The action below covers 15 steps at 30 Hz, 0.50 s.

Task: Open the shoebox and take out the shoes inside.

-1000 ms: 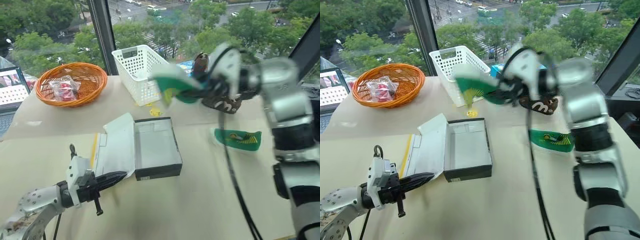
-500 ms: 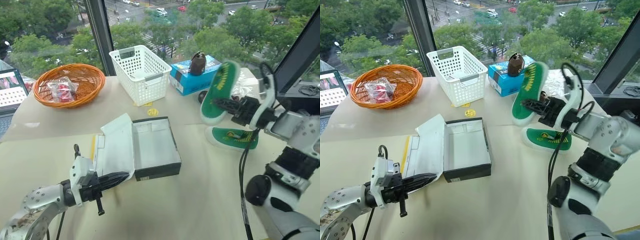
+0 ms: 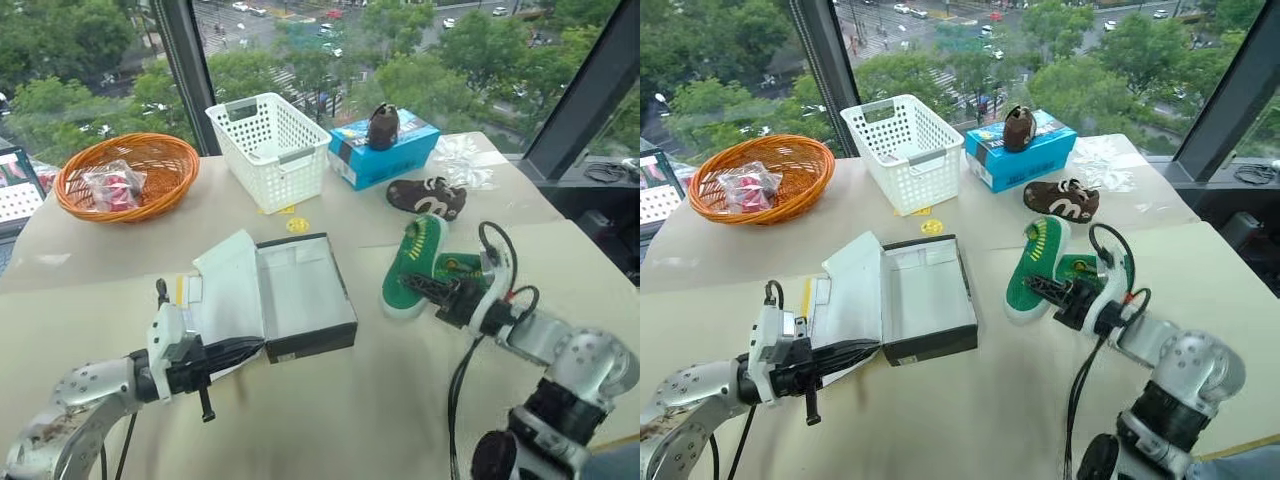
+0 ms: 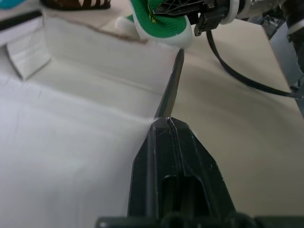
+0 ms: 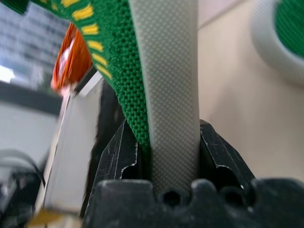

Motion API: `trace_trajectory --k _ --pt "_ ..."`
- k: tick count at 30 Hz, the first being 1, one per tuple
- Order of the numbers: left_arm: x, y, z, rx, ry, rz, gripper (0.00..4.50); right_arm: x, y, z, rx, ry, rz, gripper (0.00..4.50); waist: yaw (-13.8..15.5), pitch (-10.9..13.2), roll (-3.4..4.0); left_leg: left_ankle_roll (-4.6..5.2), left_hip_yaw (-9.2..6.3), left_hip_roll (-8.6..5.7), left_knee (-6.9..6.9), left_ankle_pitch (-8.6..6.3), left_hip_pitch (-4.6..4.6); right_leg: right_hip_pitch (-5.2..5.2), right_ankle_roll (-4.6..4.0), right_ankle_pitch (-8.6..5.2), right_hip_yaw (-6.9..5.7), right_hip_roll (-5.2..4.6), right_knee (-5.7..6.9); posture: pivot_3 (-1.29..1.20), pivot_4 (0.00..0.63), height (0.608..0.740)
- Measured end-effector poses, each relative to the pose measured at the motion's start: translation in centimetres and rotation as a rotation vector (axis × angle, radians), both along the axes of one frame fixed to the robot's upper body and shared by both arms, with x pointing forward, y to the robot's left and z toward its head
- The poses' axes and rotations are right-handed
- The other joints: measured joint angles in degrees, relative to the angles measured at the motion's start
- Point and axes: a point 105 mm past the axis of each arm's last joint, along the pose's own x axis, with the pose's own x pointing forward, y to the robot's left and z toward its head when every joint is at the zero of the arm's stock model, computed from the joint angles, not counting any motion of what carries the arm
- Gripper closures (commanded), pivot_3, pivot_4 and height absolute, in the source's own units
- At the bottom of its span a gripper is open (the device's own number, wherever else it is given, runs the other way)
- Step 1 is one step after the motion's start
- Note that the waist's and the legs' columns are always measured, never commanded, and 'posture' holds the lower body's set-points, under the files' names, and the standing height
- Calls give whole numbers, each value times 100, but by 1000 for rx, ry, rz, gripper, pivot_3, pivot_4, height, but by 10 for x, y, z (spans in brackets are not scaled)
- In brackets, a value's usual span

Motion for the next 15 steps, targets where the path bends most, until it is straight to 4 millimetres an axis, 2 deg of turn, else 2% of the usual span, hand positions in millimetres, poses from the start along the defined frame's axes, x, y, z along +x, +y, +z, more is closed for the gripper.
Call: trace_trajectory --k 6,10,15 --pt "-1 1 -3 -3 15 -2 4500 18 -3 -20 -189 183 169 3103 8 1 0 -5 -12 4 -11 10 -6 -9 -12 0 -3 11 -1 0 150 731" --pt "-3 4 -7 -4 23 5 4500 28 8 -23 -185 230 265 3103 -16 1 -3 3 -5 2 -7 6 -12 -9 -24 14 0 5 -9 0 150 731" --pt "-6 8 -13 2 28 20 4500 39 -1 -32 -211 263 284 3103 61 -9 -18 17 -2 2 -4 -2 -14 -5 -23 15 -4 0 -20 0 150 731"
